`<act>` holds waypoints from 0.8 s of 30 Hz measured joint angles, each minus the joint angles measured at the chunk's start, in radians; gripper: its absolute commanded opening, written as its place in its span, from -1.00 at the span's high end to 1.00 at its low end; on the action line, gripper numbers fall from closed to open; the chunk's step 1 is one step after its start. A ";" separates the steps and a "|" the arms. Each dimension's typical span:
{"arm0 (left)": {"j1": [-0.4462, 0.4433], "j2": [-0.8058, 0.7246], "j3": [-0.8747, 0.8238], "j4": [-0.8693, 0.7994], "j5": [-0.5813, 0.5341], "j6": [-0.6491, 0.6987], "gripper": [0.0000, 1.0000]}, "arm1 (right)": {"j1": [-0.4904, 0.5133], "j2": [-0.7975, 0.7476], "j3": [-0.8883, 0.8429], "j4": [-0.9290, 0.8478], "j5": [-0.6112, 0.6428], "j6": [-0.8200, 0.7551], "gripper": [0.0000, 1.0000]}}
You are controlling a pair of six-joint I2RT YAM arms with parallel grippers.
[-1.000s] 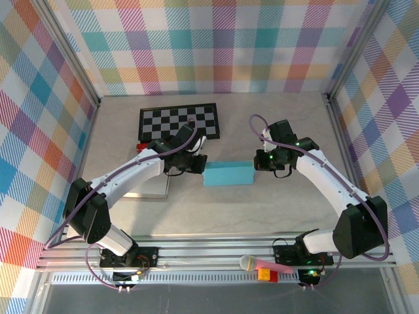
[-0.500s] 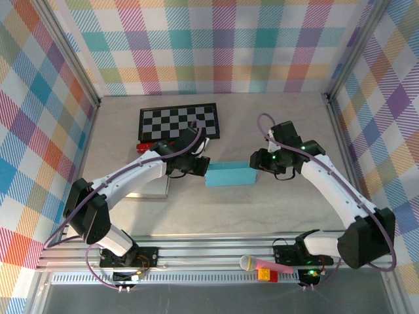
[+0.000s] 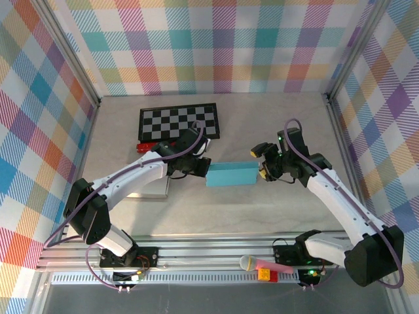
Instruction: Fold the paper box
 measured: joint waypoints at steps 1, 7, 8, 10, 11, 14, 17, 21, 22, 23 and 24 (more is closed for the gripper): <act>0.000 0.000 0.000 0.000 0.000 0.000 1.00 | 0.000 -0.002 -0.015 0.015 0.000 0.031 -0.36; -0.001 0.000 0.000 0.000 0.000 -0.008 1.00 | -0.026 -0.008 -0.119 0.128 -0.015 0.162 -0.14; -0.001 0.000 0.000 0.000 0.000 -0.008 1.00 | -0.030 -0.008 -0.129 0.144 -0.016 0.170 -0.06; -0.001 0.000 0.000 0.000 0.000 -0.008 1.00 | -0.035 -0.008 -0.142 0.176 -0.020 0.187 0.04; -0.002 0.000 0.000 0.000 0.000 -0.008 1.00 | -0.039 -0.008 -0.146 0.188 -0.020 0.191 0.08; -0.005 0.001 0.001 -0.001 0.000 -0.010 1.00 | -0.040 -0.008 -0.167 0.227 -0.027 0.199 0.19; -0.007 0.001 0.001 -0.001 0.001 -0.012 1.00 | -0.040 -0.008 -0.198 0.246 -0.031 0.210 0.23; -0.008 0.002 0.001 -0.001 0.001 -0.012 0.99 | -0.041 -0.021 -0.211 0.257 -0.034 0.210 0.27; -0.008 0.002 0.001 -0.001 0.001 -0.014 0.94 | -0.045 -0.023 -0.214 0.259 -0.035 0.210 0.27; -0.008 0.002 0.001 -0.001 0.001 -0.016 0.88 | -0.047 -0.023 -0.216 0.261 -0.037 0.210 0.28; -0.008 0.002 0.001 0.000 0.002 -0.017 0.81 | -0.047 -0.024 -0.219 0.266 -0.038 0.210 0.28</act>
